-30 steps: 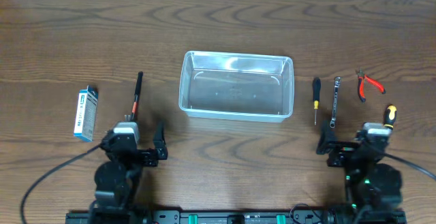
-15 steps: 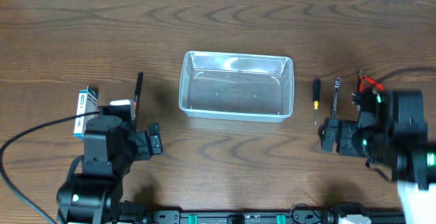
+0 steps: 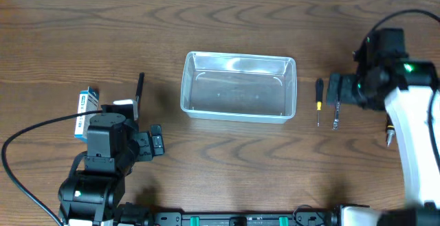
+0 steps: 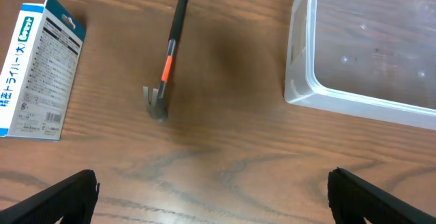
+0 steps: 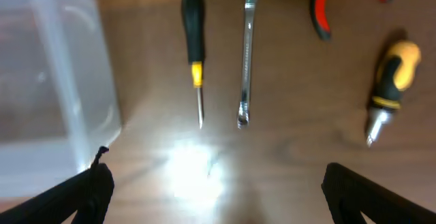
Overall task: Pack container
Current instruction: 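Lower the right gripper over the black-and-yellow screwdriver handle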
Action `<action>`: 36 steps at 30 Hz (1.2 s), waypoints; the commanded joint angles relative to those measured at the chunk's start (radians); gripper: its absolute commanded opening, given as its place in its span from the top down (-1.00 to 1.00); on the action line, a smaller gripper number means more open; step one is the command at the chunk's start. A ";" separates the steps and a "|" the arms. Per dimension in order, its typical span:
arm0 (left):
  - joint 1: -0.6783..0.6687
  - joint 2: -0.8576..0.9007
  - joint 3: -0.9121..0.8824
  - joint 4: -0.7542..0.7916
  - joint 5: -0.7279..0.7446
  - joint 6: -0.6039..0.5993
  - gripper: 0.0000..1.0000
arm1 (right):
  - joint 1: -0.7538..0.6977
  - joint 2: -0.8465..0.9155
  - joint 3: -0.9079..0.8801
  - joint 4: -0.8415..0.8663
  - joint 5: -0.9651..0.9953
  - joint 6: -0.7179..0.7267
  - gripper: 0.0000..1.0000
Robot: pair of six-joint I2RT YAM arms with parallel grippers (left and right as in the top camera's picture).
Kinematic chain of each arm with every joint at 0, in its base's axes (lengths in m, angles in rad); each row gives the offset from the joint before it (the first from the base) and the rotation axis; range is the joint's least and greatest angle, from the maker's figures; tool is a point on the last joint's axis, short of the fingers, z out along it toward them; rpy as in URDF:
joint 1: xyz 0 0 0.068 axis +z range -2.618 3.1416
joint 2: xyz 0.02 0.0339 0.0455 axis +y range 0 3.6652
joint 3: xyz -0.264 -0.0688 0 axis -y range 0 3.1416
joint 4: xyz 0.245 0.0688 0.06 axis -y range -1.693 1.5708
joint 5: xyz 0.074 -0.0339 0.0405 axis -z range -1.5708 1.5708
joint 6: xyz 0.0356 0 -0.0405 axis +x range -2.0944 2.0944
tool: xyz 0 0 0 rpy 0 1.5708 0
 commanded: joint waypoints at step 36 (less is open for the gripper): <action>0.000 -0.001 0.020 -0.006 -0.008 -0.006 -0.96 | 0.058 0.472 -0.011 0.374 -0.041 -0.233 -0.99</action>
